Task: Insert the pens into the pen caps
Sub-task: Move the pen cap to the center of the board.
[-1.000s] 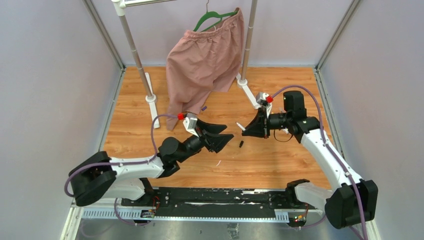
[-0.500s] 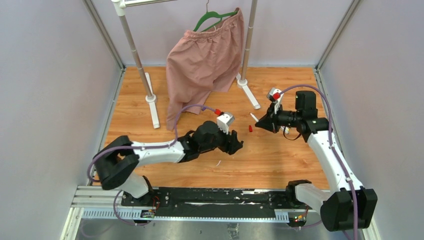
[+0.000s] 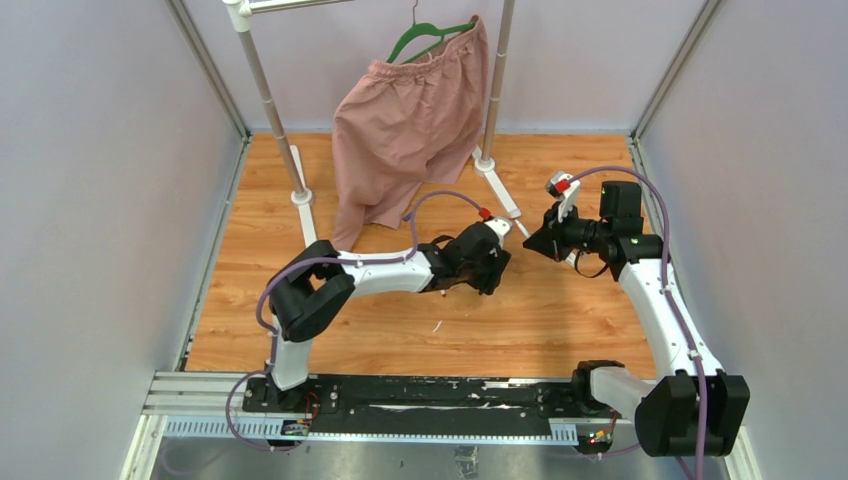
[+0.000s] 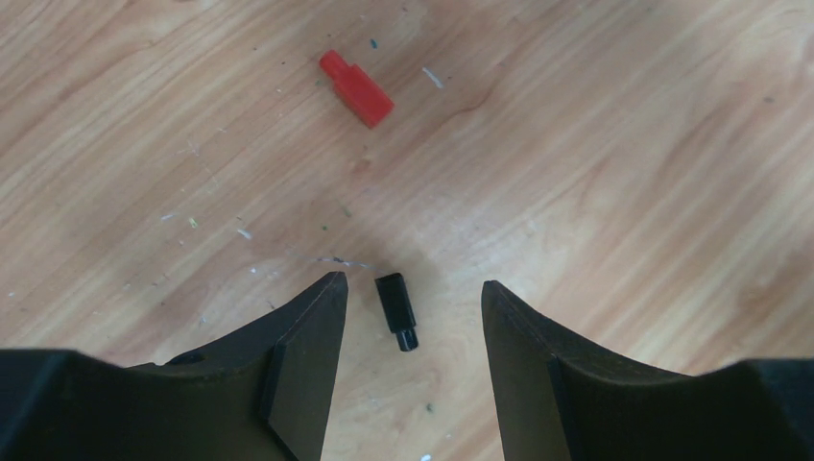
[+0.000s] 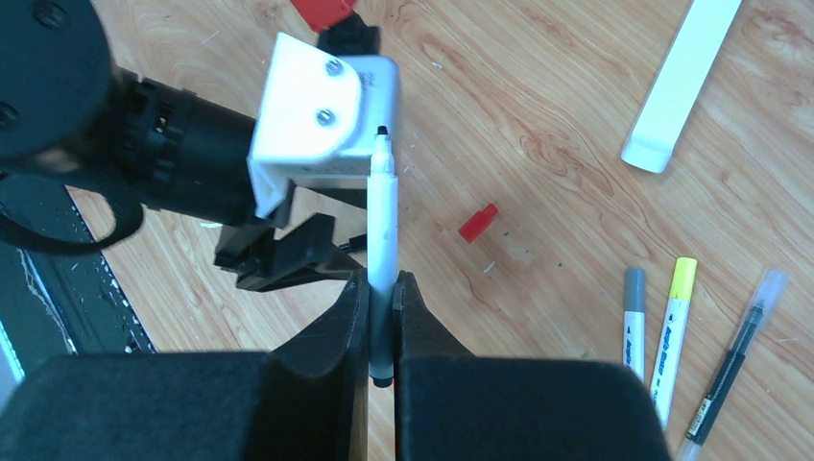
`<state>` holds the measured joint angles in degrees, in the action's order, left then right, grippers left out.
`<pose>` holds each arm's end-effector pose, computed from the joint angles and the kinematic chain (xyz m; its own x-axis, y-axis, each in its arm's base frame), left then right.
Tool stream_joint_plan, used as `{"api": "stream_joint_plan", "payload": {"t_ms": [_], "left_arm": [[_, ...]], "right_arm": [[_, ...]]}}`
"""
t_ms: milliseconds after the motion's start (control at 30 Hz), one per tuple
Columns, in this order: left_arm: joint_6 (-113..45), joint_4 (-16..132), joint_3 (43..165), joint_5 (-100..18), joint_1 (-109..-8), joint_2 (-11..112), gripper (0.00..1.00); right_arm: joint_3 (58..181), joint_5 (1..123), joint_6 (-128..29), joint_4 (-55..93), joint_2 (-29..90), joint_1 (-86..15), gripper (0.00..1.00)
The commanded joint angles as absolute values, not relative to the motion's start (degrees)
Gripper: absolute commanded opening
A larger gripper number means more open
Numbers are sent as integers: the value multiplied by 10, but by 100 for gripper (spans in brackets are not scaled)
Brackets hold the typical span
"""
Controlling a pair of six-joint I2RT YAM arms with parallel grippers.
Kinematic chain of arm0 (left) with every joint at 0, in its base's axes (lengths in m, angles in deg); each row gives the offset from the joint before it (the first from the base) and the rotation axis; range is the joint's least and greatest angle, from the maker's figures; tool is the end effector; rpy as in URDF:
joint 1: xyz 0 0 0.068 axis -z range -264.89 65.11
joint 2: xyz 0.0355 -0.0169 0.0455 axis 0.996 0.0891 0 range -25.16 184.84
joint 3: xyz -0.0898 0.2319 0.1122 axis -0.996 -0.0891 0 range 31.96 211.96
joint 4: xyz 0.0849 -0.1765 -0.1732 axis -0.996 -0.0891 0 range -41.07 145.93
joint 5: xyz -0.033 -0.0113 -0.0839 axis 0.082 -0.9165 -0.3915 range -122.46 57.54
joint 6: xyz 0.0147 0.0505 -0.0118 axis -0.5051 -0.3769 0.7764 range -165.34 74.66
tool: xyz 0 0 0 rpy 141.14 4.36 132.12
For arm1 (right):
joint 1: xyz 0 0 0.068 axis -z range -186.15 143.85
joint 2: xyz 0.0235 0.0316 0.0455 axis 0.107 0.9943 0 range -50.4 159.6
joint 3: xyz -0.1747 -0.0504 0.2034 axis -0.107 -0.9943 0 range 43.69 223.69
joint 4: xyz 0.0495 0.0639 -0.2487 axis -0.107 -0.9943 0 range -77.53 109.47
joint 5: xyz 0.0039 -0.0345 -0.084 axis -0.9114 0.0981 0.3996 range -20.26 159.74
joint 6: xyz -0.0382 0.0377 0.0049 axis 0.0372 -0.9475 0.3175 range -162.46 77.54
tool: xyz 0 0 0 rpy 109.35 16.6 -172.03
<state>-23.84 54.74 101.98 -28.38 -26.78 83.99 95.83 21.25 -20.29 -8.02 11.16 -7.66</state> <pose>0.2230 -0.3535 0.1840 -0.6180 0.3012 -0.7262 0.6361 0.7345 -0.2366 0.2230 0.0327 0.3062 -0.3234 -0.2586 -0.9102 -0.7970 0.5930 0.1147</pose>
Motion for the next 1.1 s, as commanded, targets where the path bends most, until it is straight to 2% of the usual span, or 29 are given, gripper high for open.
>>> {"api": "stream_joint_plan", "payload": {"t_ms": [0,667,1033,1067], "left_arm": [[-272,434,1075,-217,-258,871,59],[-292,365,1157,-245,-250,937,44],[-299,350,1165,-243,-250,951,28],[-301,348,1166,-244,-249,952,25]], "right_arm": [[976,215,-211,-91,105,-67,0],[976,204,-214,-91,103,-50,0],[976,199,-215,-91,103,-48,0],[975,199,-215,-91,103,-48,0]]}}
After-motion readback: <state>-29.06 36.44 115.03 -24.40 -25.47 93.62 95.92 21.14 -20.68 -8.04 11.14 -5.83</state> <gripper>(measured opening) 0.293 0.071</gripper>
